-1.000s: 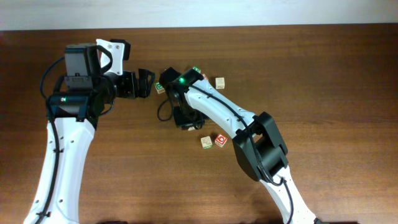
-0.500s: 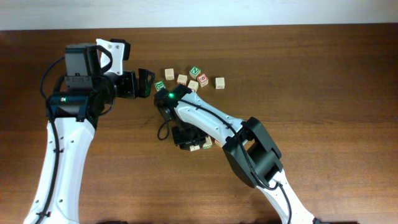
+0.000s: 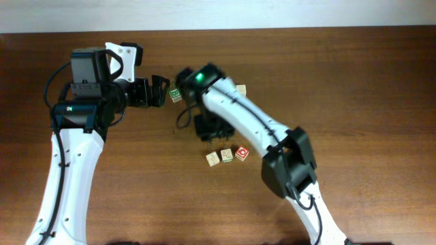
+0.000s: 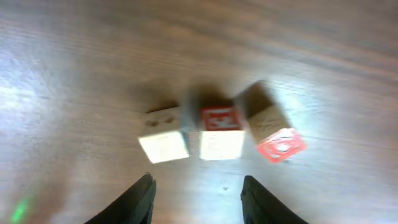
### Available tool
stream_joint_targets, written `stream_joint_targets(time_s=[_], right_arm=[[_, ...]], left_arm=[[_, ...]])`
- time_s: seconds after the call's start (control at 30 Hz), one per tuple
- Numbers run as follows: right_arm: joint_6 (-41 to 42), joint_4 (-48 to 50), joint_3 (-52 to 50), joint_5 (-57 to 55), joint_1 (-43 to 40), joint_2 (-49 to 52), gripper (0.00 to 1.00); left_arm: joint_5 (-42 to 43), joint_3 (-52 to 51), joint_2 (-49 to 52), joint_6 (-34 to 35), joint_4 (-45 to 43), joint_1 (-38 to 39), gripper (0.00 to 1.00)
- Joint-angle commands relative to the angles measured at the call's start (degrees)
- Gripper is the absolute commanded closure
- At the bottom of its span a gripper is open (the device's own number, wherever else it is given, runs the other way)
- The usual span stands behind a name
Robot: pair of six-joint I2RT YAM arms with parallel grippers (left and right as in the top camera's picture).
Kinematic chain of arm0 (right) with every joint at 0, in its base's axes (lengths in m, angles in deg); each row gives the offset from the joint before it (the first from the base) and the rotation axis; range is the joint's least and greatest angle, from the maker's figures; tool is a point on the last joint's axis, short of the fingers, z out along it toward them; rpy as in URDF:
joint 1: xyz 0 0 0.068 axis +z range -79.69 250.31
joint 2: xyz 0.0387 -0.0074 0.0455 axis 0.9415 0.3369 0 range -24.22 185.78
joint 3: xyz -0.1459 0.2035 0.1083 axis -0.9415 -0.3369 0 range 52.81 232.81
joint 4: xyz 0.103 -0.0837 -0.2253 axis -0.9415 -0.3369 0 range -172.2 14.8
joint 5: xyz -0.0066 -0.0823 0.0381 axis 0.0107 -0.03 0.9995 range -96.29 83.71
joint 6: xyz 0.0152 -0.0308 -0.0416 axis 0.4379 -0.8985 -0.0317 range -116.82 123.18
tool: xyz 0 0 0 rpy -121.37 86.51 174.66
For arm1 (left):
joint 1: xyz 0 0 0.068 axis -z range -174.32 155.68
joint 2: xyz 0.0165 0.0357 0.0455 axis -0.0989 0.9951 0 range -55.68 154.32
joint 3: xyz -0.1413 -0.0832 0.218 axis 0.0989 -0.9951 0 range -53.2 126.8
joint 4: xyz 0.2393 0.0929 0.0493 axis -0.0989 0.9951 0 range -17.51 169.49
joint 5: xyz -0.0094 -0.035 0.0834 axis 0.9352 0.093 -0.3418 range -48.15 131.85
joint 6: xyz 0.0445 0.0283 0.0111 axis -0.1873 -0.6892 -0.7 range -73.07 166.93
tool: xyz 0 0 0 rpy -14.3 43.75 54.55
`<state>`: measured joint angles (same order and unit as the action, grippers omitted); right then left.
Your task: Rotate 3 blocks
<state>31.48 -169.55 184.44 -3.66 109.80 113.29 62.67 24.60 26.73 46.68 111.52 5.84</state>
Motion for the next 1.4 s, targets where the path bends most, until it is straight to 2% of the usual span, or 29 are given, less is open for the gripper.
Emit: stream_joint_targets(time_s=[0.0,0.1,0.23,0.37,0.43,0.57,0.73,0.77,0.8,0.9,1.1,1.27,1.37], right_arm=[[-5.33,-2.45,7.15,2.08,-3.91,-3.37,0.56],[-8.83,-2.99,9.22,1.9,-5.64,-12.76,0.56],[-8.96,-2.99,7.3,-4.9,-6.19,-29.7,0.56],[-0.2,-2.08,-9.64,-11.93,-6.25,-44.22,0.56],[0.76,4.37,-21.86,-11.15,-6.25,-47.47,0.56],[0.72,17.73,-37.38,-6.43,-9.31,-44.63,0.61],[0.74,26.84,-46.58,-2.16,-13.92,-37.86,0.64],[0.98,28.44,-48.06,0.42,-14.08,-35.95,0.68],[3.82,29.31,-49.33,1.81,-14.05,-33.53,0.69],[8.22,30.14,-50.86,4.9,-14.05,-27.93,0.69],[8.37,32.81,-51.19,9.05,-13.94,-21.62,0.7],[5.09,36.35,-51.23,8.33,-13.86,-21.59,0.69],[0.24,37.48,-51.23,8.13,-13.86,-21.59,0.69]], left_arm=[[0.57,1.31,-0.02,-0.48,-0.11,-0.33,0.01],[0.57,1.31,-0.02,-0.48,-0.11,-0.33,0.01],[0.57,1.31,-0.02,-0.48,-0.11,-0.33,0.01],[0.57,1.31,-0.02,-0.48,-0.11,-0.33,0.01],[0.57,1.31,-0.02,-0.48,-0.13,-0.33,0.01],[0.57,1.31,-0.02,-0.48,-0.11,-0.33,0.01],[0.57,1.31,-0.02,-0.48,-0.13,-0.33,0.01],[0.57,1.31,-0.02,-0.48,-0.13,-0.33,0.01],[0.57,1.31,-0.02,-0.48,-0.13,-0.33,0.01],[0.57,1.31,-0.02,-0.48,-0.11,-0.33,0.01],[0.57,1.31,-0.02,-0.48,-0.11,-0.33,0.01],[0.57,1.31,-0.02,-0.48,-0.11,-0.33,0.01],[0.57,1.31,-0.02,-0.48,-0.13,-0.33,0.01]])
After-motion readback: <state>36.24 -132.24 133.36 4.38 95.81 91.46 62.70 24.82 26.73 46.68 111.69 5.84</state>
